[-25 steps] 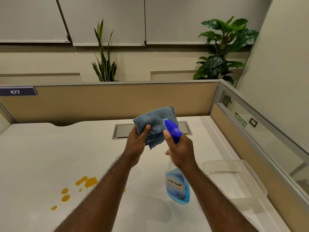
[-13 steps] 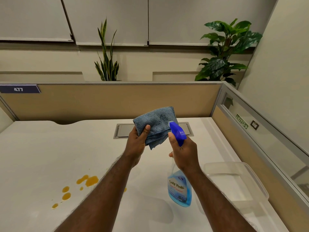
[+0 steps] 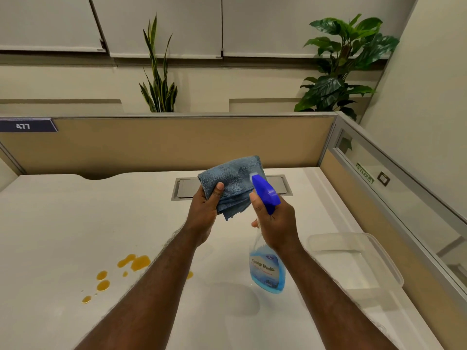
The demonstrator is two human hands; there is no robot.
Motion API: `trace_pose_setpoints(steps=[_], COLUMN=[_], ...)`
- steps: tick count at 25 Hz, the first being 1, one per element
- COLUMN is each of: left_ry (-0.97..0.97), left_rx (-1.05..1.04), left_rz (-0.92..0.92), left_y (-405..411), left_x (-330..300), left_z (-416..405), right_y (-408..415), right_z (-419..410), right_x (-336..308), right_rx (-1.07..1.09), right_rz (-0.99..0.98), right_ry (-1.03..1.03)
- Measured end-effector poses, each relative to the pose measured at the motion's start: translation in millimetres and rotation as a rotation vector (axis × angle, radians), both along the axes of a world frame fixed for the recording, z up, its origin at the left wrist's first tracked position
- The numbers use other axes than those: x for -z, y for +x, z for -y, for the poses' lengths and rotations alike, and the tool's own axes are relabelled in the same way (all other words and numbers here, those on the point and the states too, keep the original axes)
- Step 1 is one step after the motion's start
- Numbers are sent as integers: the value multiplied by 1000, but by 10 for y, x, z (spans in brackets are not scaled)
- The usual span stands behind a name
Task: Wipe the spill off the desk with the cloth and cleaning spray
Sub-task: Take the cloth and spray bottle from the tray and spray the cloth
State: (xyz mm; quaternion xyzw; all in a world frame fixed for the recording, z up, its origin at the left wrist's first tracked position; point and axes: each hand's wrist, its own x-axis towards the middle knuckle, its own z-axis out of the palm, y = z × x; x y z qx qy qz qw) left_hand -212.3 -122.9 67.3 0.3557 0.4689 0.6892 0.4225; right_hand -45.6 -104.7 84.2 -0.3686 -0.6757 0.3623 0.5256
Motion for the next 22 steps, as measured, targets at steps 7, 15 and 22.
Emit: trace_pose_setpoints(steps=[7, 15, 22], left_ry=[-36, -74, -71], left_rx=[-36, -71, -46], left_rz=[109, 153, 172], left_y=[-21, -122, -193], left_x=[175, 398, 545], left_z=[71, 154, 247], right_y=[163, 50, 53], right_z=[-39, 153, 200], right_x=[76, 456, 698], right_rx=[288, 467, 482], right_rz=[-161, -92, -86], right_ry=[-15, -10, 1])
